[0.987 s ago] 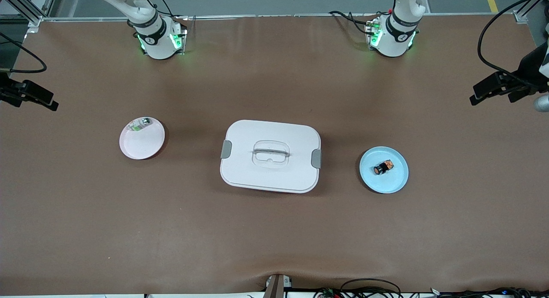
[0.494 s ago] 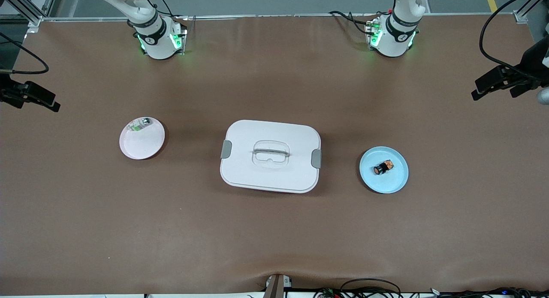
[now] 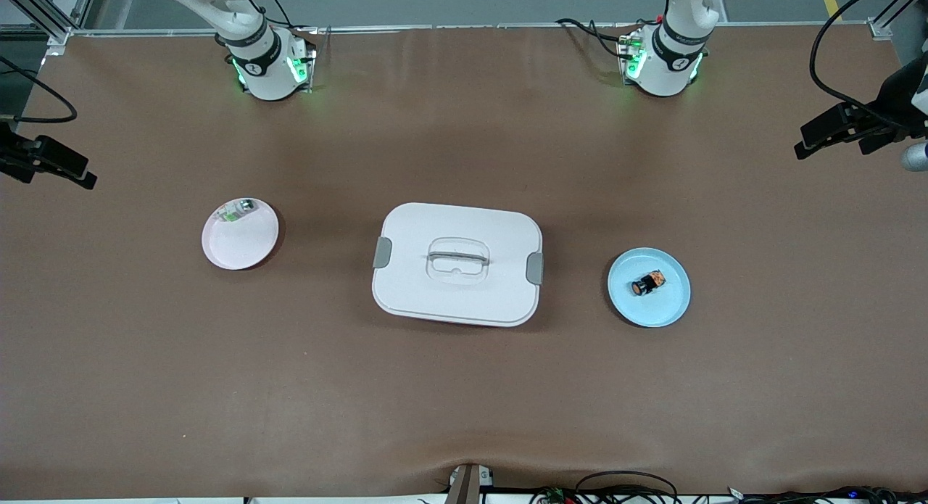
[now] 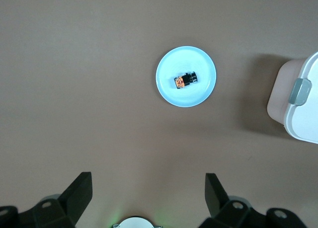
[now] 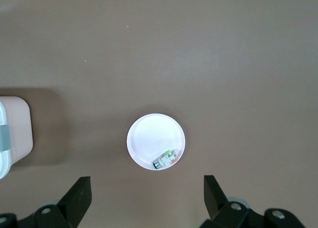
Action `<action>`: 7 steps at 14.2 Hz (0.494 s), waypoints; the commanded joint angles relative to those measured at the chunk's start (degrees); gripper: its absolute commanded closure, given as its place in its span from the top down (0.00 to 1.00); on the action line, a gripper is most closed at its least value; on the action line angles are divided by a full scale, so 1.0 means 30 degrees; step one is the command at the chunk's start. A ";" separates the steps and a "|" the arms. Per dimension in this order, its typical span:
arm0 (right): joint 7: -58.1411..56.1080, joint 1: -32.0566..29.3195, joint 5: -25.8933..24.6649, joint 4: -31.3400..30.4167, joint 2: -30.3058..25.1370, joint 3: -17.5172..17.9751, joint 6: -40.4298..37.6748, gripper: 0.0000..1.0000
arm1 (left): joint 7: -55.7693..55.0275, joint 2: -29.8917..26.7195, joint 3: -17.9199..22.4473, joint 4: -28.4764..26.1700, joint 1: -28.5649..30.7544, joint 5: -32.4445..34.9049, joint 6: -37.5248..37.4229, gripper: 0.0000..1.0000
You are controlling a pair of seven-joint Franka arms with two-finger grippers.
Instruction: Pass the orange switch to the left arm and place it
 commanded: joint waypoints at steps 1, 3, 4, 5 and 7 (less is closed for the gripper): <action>0.0081 -0.0070 0.0131 0.0599 0.0203 0.0013 -0.0262 1.00 | -0.0140 -0.1474 0.0165 -0.1658 -0.0112 0.0026 0.0279 1.00; 0.0022 -0.0070 0.0102 0.0659 0.0203 -0.0016 -0.0321 1.00 | -0.0111 -0.1449 0.0165 -0.1460 -0.0082 0.0026 0.0308 1.00; 0.0022 -0.0070 0.0102 0.0659 0.0203 -0.0016 -0.0321 1.00 | 0.0005 -0.1390 0.0136 -0.1371 -0.0082 0.0026 0.0308 1.00; 0.0051 -0.0070 0.0073 0.0659 0.0203 0.0013 -0.0321 1.00 | 0.0151 -0.1361 0.0136 -0.1370 -0.0082 0.0026 0.0337 1.00; 0.0051 -0.0041 0.0073 0.0659 0.0203 0.0013 -0.0321 1.00 | 0.0153 -0.1331 0.0049 -0.1341 -0.0111 0.0085 0.0308 1.00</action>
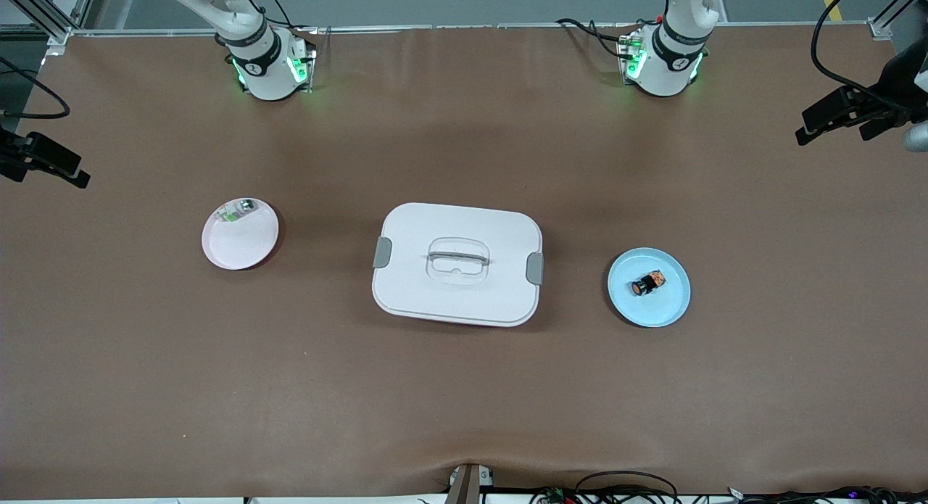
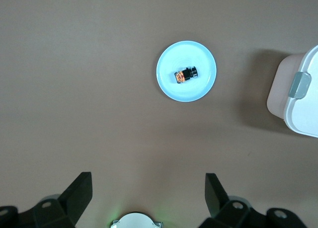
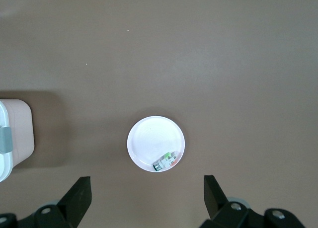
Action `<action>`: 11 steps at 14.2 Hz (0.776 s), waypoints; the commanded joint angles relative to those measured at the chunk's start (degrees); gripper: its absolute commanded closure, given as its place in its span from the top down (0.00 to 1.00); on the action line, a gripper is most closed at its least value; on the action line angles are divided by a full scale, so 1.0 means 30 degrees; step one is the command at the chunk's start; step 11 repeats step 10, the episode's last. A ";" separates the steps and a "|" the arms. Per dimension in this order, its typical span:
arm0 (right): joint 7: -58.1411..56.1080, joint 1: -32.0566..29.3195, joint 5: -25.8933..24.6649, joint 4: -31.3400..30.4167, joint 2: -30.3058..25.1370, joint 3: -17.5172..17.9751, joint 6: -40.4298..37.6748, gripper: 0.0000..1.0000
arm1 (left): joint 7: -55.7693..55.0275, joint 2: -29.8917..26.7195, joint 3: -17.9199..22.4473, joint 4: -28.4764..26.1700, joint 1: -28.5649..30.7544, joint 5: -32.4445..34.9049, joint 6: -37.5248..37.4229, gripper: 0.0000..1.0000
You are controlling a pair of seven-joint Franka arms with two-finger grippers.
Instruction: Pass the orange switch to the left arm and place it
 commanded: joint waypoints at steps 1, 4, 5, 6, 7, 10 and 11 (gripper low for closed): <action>0.0022 -0.0041 0.0102 0.0460 0.0202 0.0028 -0.0290 1.00 | -0.0002 -0.0343 -0.0268 -0.0412 -0.0117 0.0230 0.0244 1.00; 0.0051 -0.0070 0.0044 0.0460 0.0202 0.0028 -0.0290 1.00 | -0.0819 -0.0372 -0.1149 -0.0499 -0.0117 0.1226 0.0156 1.00; 0.0051 -0.0070 0.0044 0.0460 0.0202 0.0028 -0.0290 1.00 | -0.0881 -0.0372 -0.1179 -0.0471 -0.0146 0.1256 0.0127 1.00; 0.0051 -0.0070 0.0044 0.0460 0.0202 -0.0001 -0.0290 1.00 | -0.0824 -0.0343 -0.1237 -0.0441 -0.0146 0.1256 0.0126 1.00; 0.0051 -0.0070 0.0044 0.0460 0.0202 -0.0001 -0.0290 1.00 | -0.0794 -0.0343 -0.1412 -0.0441 -0.0146 0.1256 0.0126 1.00; 0.0051 -0.0070 0.0015 0.0460 0.0202 0.0028 -0.0290 1.00 | -0.0736 -0.0343 -0.1414 -0.0383 -0.0146 0.1256 0.0126 1.00; 0.0051 -0.0070 0.0015 0.0460 0.0202 0.0028 -0.0290 1.00 | -0.0736 -0.0343 -0.1414 -0.0383 -0.0146 0.1256 0.0126 1.00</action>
